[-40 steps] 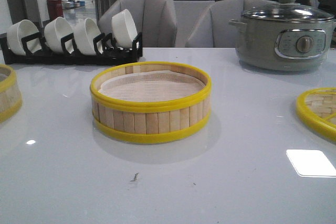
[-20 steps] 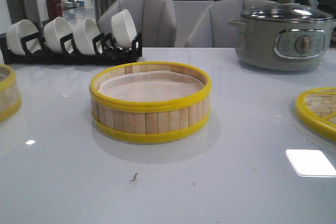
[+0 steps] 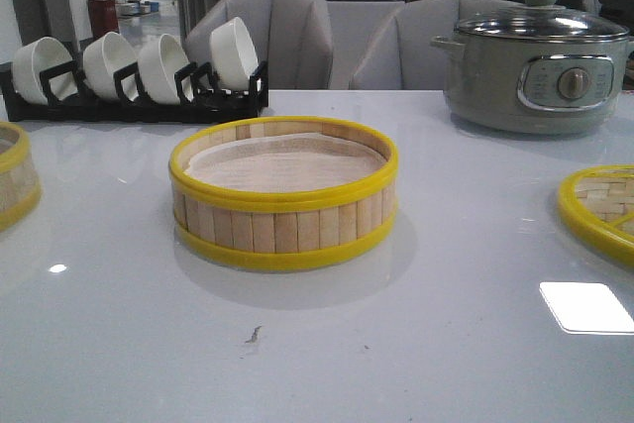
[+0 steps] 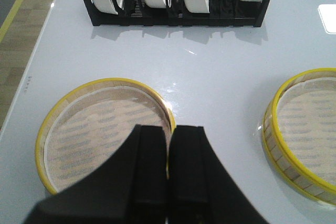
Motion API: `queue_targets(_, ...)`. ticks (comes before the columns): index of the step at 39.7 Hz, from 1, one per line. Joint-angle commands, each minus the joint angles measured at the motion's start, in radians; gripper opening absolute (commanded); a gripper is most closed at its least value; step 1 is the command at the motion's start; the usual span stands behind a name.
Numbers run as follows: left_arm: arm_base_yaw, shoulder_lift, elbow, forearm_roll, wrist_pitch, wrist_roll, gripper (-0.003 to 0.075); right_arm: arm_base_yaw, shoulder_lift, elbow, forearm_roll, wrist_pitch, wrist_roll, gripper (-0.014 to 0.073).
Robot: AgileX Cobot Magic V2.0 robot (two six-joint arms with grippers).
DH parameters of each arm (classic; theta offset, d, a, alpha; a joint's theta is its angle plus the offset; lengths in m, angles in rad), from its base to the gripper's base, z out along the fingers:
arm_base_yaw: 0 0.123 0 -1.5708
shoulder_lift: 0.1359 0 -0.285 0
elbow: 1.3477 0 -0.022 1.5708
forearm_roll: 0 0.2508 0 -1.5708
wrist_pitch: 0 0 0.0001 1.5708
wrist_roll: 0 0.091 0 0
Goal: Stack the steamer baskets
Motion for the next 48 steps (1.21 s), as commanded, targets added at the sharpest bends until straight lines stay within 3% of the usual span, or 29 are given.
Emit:
queue_targets(1, -0.007, -0.017, -0.037, -0.002, -0.047, 0.0, 0.0085, 0.003, -0.003, -0.038, -0.007, -0.089, -0.01, 0.0225)
queue_targets(19, -0.007, -0.017, -0.037, -0.008, -0.042, 0.0, 0.0085, 0.003, -0.003, -0.038, 0.006, -0.113, 0.009, 0.0223)
queue_targets(21, -0.007, -0.017, -0.037, -0.008, -0.042, 0.0, 0.0085, 0.004, -0.003, -0.038, 0.028, -0.109, 0.019, 0.019)
queue_targets(24, -0.007, -0.017, -0.037, -0.008, -0.042, 0.0, 0.0085, 0.008, -0.004, -0.038, 0.029, -0.08, 0.019, 0.003)
queue_targets(25, -0.007, -0.017, -0.037, -0.008, -0.042, 0.0, 0.0085, 0.008, -0.004, -0.038, 0.029, -0.076, 0.019, 0.0024)
queue_targets(48, -0.007, -0.017, -0.037, -0.008, -0.042, 0.0, 0.0085, 0.008, -0.004, -0.038, 0.027, -0.121, 0.019, 0.0055)
